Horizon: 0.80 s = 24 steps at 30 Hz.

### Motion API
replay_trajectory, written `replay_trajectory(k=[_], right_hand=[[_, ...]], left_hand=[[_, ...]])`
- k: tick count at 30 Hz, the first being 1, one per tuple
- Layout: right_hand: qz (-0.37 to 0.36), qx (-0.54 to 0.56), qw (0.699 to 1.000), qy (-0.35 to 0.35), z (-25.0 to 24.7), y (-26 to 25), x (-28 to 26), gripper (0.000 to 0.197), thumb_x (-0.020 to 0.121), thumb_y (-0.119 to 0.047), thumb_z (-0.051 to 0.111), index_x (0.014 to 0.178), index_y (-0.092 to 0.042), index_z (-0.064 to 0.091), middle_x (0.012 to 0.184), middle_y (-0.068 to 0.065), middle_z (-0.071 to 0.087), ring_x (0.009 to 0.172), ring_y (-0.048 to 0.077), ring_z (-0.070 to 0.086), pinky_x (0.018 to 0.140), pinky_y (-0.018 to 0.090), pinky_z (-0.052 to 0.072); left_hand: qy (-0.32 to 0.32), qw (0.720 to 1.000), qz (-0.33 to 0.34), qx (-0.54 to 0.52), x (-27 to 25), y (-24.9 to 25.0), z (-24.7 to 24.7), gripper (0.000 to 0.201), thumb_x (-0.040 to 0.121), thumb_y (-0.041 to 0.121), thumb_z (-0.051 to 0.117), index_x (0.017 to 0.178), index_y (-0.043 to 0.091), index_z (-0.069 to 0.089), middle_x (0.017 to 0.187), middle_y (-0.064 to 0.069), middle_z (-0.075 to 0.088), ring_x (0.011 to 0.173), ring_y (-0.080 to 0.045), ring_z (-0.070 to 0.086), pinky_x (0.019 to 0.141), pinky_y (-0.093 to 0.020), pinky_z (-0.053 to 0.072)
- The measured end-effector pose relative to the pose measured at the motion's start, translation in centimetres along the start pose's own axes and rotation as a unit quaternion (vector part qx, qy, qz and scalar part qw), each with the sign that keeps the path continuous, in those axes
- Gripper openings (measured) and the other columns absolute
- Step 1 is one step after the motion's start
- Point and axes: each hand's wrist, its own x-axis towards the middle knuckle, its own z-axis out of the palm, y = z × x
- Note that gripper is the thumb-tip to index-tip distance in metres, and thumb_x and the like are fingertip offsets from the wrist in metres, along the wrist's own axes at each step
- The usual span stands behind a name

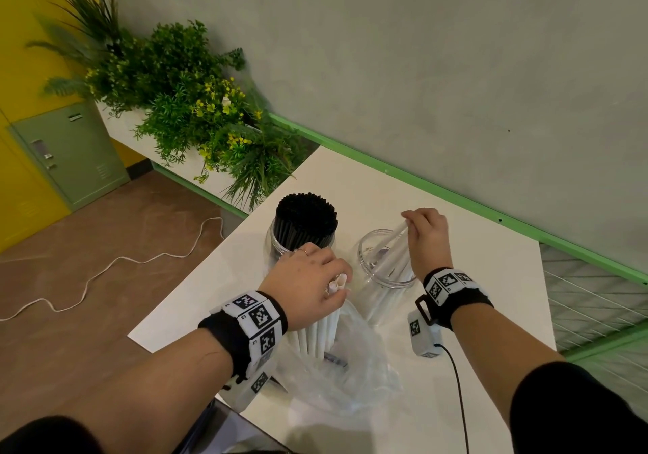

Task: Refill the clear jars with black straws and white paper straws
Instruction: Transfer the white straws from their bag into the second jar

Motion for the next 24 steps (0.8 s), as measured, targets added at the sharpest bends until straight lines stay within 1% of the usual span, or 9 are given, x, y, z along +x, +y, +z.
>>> replay_trajectory(k=[4, 9, 12, 14, 16, 18, 20, 22, 24], right_hand=[[0.008, 0.014, 0.997, -0.074, 0.1, 0.5, -0.7, 0.018, 0.092, -0.002, 0.056, 0.103, -0.003, 0.07, 0.103, 0.014, 0.063, 0.086, 0.033, 0.061, 0.077, 0.035, 0.049], [0.03, 0.001, 0.998, -0.063, -0.7, -0.1, -1.8, 0.017, 0.094, -0.012, 0.057, 0.107, -0.01, 0.068, 0.107, 0.005, 0.062, 0.079, 0.024, 0.061, 0.066, 0.025, 0.04], [0.051, -0.017, 0.995, -0.084, -1.2, 0.2, -2.1, 0.019, 0.093, -0.017, 0.058, 0.11, -0.014, 0.067, 0.11, 0.004, 0.06, 0.084, 0.025, 0.061, 0.066, 0.027, 0.044], [0.073, -0.036, 0.989, -0.123, -1.6, 0.4, -2.3, 0.026, 0.093, -0.022, 0.06, 0.118, -0.016, 0.064, 0.117, 0.004, 0.057, 0.098, 0.027, 0.058, 0.075, 0.033, 0.049], [0.047, -0.057, 0.991, -0.107, -2.3, -0.2, -2.5, 0.036, 0.091, -0.024, 0.064, 0.125, -0.016, 0.061, 0.122, 0.007, 0.055, 0.112, 0.029, 0.048, 0.09, 0.04, 0.048], [-0.002, -0.028, 0.999, -0.044, -3.2, -1.6, -3.1, 0.041, 0.09, -0.023, 0.064, 0.129, -0.016, 0.058, 0.125, 0.007, 0.054, 0.116, 0.027, 0.042, 0.1, 0.037, 0.04], [-0.01, 0.082, 0.996, -0.038, -4.3, -4.3, -4.6, 0.046, 0.089, -0.025, 0.057, 0.134, -0.017, 0.053, 0.128, 0.004, 0.05, 0.118, 0.02, 0.044, 0.102, 0.031, 0.037], [0.021, 0.206, 0.97, -0.127, -4.7, -7.3, -6.8, 0.06, 0.082, -0.029, 0.053, 0.141, -0.026, 0.039, 0.133, -0.004, 0.044, 0.122, 0.012, 0.044, 0.102, 0.027, 0.039], [0.054, 0.256, 0.933, -0.246, -4.2, -9.5, -8.8, 0.082, 0.078, -0.033, 0.06, 0.146, -0.038, 0.016, 0.142, -0.011, 0.034, 0.13, 0.005, 0.037, 0.104, 0.019, 0.035]], left_hand=[[0.01, 1.0, 0.003, -0.006, 0.0, -0.1, 0.2, 0.03, 0.087, 0.053, 0.038, 0.106, 0.036, 0.056, 0.103, 0.014, 0.056, 0.102, -0.013, 0.047, 0.082, -0.038, 0.048], [0.009, 1.0, 0.007, -0.017, 0.0, -0.2, 0.2, 0.035, 0.086, 0.055, 0.034, 0.106, 0.037, 0.056, 0.102, 0.015, 0.056, 0.103, -0.012, 0.047, 0.081, -0.038, 0.048], [0.004, 1.0, 0.006, -0.017, 0.0, -0.3, 0.2, 0.035, 0.085, 0.056, 0.034, 0.106, 0.039, 0.055, 0.103, 0.017, 0.056, 0.104, -0.011, 0.046, 0.083, -0.038, 0.048], [0.001, 1.0, 0.007, -0.019, 0.2, -0.5, 0.2, 0.038, 0.085, 0.059, 0.032, 0.107, 0.039, 0.056, 0.103, 0.017, 0.056, 0.105, -0.011, 0.046, 0.083, -0.038, 0.048], [-0.005, 1.0, 0.011, -0.022, 0.2, -0.7, 0.2, 0.04, 0.084, 0.063, 0.032, 0.107, 0.04, 0.057, 0.104, 0.018, 0.056, 0.106, -0.011, 0.046, 0.084, -0.037, 0.047], [-0.005, 0.999, 0.019, -0.029, 0.3, -0.8, 0.2, 0.039, 0.084, 0.066, 0.037, 0.105, 0.04, 0.057, 0.105, 0.018, 0.056, 0.107, -0.011, 0.046, 0.085, -0.034, 0.045], [-0.001, 0.999, 0.027, -0.038, 0.4, -1.0, 0.2, 0.039, 0.084, 0.068, 0.041, 0.105, 0.041, 0.059, 0.105, 0.019, 0.057, 0.106, -0.011, 0.046, 0.087, -0.033, 0.044], [0.005, 0.998, 0.037, -0.044, 0.4, -1.2, 0.3, 0.042, 0.083, 0.07, 0.042, 0.107, 0.04, 0.06, 0.105, 0.019, 0.059, 0.105, -0.011, 0.047, 0.088, -0.033, 0.044], [0.014, 0.997, 0.048, -0.054, 0.4, -1.4, 0.3, 0.045, 0.082, 0.07, 0.044, 0.11, 0.038, 0.06, 0.105, 0.018, 0.06, 0.104, -0.011, 0.049, 0.089, -0.032, 0.044]])
